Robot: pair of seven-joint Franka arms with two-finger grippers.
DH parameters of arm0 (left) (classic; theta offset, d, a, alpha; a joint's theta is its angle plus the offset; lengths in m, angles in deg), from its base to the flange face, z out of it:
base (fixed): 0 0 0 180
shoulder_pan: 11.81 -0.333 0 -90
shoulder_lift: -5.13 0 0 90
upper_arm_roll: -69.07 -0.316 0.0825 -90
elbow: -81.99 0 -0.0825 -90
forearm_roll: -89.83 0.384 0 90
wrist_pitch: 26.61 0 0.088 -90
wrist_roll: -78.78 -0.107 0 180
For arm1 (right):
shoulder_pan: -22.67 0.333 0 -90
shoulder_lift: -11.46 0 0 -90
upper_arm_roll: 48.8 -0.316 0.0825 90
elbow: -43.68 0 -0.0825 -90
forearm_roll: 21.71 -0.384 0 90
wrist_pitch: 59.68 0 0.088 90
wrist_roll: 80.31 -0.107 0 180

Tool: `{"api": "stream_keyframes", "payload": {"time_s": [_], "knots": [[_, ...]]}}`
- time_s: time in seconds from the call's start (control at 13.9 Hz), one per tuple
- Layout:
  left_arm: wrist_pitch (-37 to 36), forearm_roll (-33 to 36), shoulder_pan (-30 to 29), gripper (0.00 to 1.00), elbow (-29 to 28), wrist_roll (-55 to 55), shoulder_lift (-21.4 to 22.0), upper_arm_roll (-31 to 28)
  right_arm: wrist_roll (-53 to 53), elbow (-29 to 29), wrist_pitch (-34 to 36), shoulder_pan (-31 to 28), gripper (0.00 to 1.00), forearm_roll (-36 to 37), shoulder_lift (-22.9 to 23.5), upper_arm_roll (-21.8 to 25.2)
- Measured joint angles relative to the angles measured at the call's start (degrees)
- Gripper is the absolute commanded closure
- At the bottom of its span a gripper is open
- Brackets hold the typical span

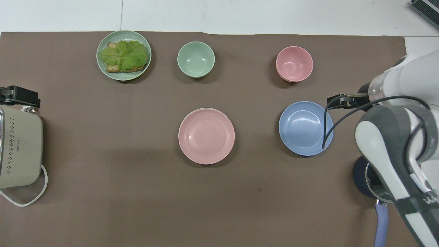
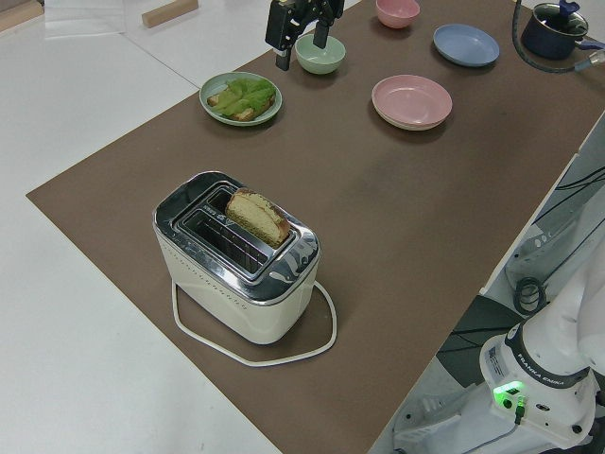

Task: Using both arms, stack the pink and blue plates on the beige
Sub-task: 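Reach the right gripper to the blue plate rim, then close the right gripper on the blue plate rim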

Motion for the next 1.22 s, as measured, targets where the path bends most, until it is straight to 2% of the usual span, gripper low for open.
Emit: {"api": "stream_keyframes", "payload": {"time_s": [0.58,1.22], "knots": [[-0.01,0.0,0.0,0.0,-0.01,0.0,0.0,0.11,0.0,3.27,-5.97,1.71,0.02,0.0,5.75,-0.01],[-0.01,0.0,0.0,0.0,-0.01,0.0,0.0,0.13,0.02,7.95,-12.86,1.88,0.05,0.0,6.65,0.24]]}}
